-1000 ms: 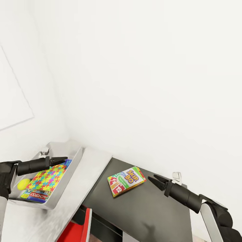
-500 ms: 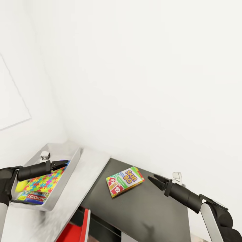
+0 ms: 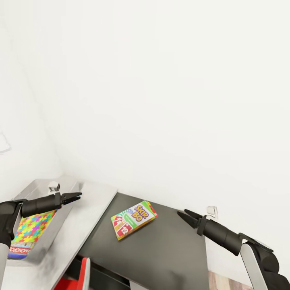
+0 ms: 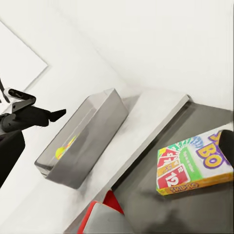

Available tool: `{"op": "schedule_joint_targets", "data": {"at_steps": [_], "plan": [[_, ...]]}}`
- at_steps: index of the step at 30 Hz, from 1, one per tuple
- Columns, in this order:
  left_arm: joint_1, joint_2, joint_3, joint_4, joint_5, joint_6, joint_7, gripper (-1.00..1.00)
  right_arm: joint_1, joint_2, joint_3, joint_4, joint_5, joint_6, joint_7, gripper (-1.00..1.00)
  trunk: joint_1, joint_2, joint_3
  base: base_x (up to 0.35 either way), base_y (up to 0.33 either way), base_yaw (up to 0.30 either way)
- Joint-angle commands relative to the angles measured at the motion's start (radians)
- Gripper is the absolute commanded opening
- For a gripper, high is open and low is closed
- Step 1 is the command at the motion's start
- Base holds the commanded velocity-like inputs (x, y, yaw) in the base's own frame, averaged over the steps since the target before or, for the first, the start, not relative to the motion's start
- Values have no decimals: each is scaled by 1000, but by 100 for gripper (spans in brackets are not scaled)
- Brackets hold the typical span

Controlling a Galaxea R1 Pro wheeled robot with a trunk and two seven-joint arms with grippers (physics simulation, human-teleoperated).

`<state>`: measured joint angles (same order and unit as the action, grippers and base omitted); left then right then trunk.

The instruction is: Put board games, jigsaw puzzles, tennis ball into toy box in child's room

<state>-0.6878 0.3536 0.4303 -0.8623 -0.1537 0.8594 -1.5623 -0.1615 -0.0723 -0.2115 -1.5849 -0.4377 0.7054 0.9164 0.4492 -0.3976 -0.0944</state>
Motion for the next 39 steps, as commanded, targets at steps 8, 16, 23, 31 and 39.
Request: {"op": "schedule_joint_targets", "data": {"at_steps": [8, 16, 23, 31, 39], "plan": [[-1, -1, 2, -1, -10, 10, -9, 100, -1, -1, 0, 0, -4, 6, 2, 100, 1, -2, 8, 0, -158, -210], [-1, -1, 2, -1, -11, 10, -9, 100, -1, 0, 0, 0, -4, 6, 1, 100, 1, -2, 18, -57, -24, -211], [-1, -1, 2, -1, -12, 10, -9, 100, -1, 0, 0, 0, -4, 6, 1, 100, 1, -2, 23, -48, -3, -139], [-1, -1, 2, -1, -12, 10, -9, 100, -1, 0, 3, 0, -4, 5, 0, 100, 1, -2, 23, -6, 0, -19], [-1, -1, 2, -1, -12, -1, -9, 100, -1, 0, 1, 0, -4, 5, 1, 100, 1, -2, 24, -1, 0, -2]]}}
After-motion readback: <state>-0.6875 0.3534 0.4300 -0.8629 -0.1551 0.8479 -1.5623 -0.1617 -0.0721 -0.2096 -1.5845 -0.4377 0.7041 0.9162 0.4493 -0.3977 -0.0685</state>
